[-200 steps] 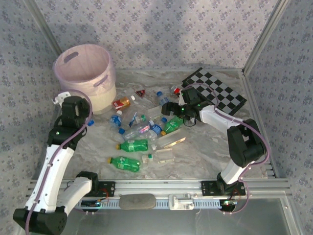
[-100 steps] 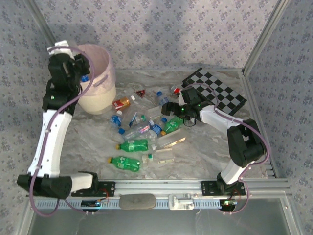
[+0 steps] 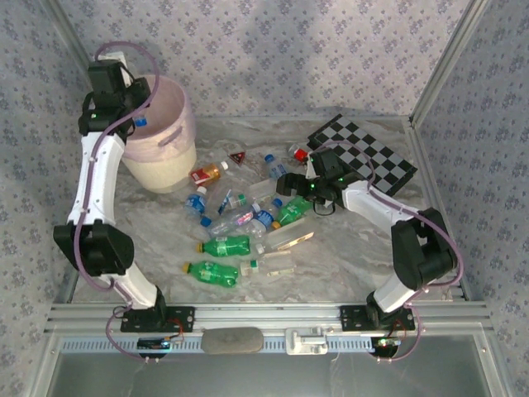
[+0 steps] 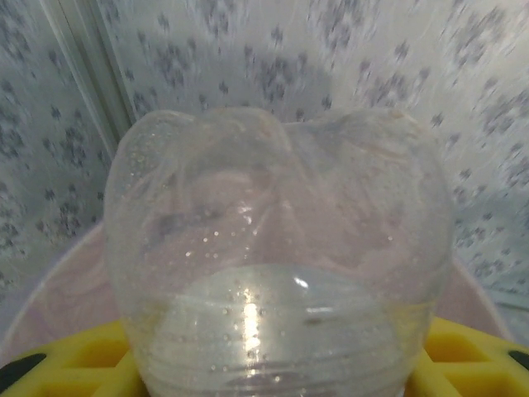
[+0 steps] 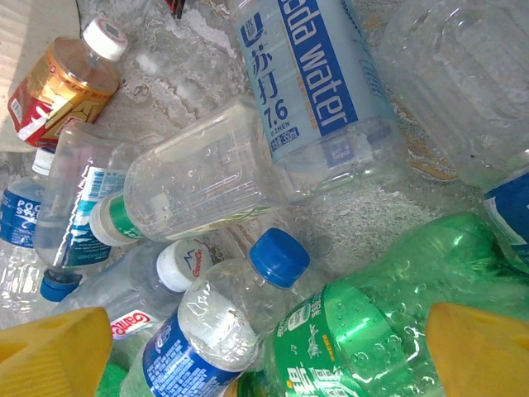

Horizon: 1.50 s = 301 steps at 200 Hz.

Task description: Put the plastic bottles in the bin

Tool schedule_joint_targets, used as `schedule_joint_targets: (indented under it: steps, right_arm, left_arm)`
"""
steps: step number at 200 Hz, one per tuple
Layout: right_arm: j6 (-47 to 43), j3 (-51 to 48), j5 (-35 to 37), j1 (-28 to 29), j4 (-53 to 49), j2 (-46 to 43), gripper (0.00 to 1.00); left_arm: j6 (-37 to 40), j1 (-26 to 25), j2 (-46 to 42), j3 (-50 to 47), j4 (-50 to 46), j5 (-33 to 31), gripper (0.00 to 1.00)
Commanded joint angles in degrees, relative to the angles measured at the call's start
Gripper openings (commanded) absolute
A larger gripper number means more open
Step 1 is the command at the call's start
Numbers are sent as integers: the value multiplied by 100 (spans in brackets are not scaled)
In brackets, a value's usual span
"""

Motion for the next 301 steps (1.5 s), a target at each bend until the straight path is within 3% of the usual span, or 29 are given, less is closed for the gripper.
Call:
schedule_joint_targets:
  steps: [1,59,122,172,195,240,263,301]
  right_arm:
    - [-39,-44,158,-34,-206,-257,99]
    - [-52,-113,249,-51,-261,-376,99]
    - [-47,-132,272,-51,-263,-386,99]
    - [-556,105,657,-126,-651,-362,99]
    - [-1153,426,1124,-153,-1077,-284,99]
    - [-2193,1287,1843,-184,-1984,348,99]
    - [-2669,1672,1983,-192,-2340,737,99]
    - [-3208,2345,1530,-301,-2687,1370,92]
  left_arm:
    - [39,112,294,339,-354,167,55]
    - [-189,196,672,534,-535,252,60]
    - [-356,203,565,533,-548,275,88]
    - [-655,111,63,402,-393,797,92]
    - [-512,-244,-382,1,-210,811,93]
    - [-202,-1445,-1377,-1263,537,406,96]
    - [-457,-2000,-1691,-2056,941,381,100]
    - [-1376,-2695,-1828,-3356,1838,490,100]
